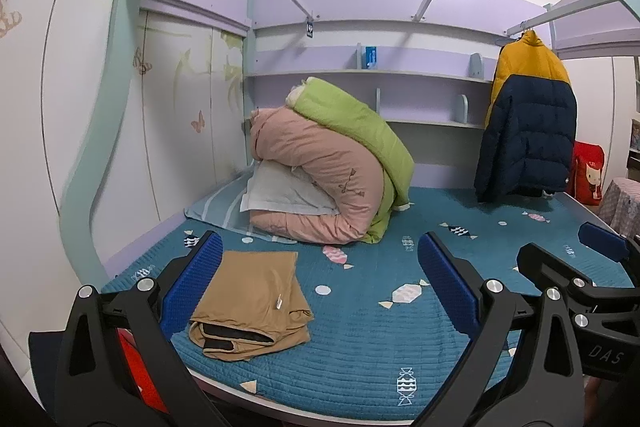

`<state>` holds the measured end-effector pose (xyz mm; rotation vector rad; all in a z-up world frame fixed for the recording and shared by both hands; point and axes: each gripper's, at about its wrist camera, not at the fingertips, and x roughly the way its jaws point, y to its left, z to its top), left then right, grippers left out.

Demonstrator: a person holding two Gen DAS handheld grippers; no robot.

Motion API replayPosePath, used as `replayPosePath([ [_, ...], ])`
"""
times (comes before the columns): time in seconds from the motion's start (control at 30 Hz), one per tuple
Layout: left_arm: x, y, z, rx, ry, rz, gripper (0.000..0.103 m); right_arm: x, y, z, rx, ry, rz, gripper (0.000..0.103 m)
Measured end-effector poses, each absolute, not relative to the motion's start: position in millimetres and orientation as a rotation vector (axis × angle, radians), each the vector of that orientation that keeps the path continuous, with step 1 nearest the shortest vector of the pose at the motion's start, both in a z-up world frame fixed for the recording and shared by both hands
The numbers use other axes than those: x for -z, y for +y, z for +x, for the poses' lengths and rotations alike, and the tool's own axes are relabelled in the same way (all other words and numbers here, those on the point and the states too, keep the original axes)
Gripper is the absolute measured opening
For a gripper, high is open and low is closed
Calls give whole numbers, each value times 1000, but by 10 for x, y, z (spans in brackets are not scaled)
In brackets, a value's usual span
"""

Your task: Fold large clothes

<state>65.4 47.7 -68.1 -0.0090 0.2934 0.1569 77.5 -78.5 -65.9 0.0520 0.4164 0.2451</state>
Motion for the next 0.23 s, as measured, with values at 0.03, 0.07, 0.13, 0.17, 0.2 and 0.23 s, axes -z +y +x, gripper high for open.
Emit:
replayPosePath([
  [0.03,700,504,692,-154,298,-16,98,679,-758,819,-246,424,51,95],
  [0.07,723,541,743,-150,305,-25,98,702,-739,861,-246,433,49,95],
  [0.13,762,615,841,-153,321,-36,98,752,-667,974,-250,458,44,95],
  [0.17,790,657,896,-157,329,-41,98,782,-622,1040,-256,473,43,95],
  [0.2,832,715,959,-158,338,-49,98,829,-566,1122,-266,493,46,95],
  [0.23,873,776,1019,-160,350,-57,98,859,-524,1178,-274,508,48,95],
])
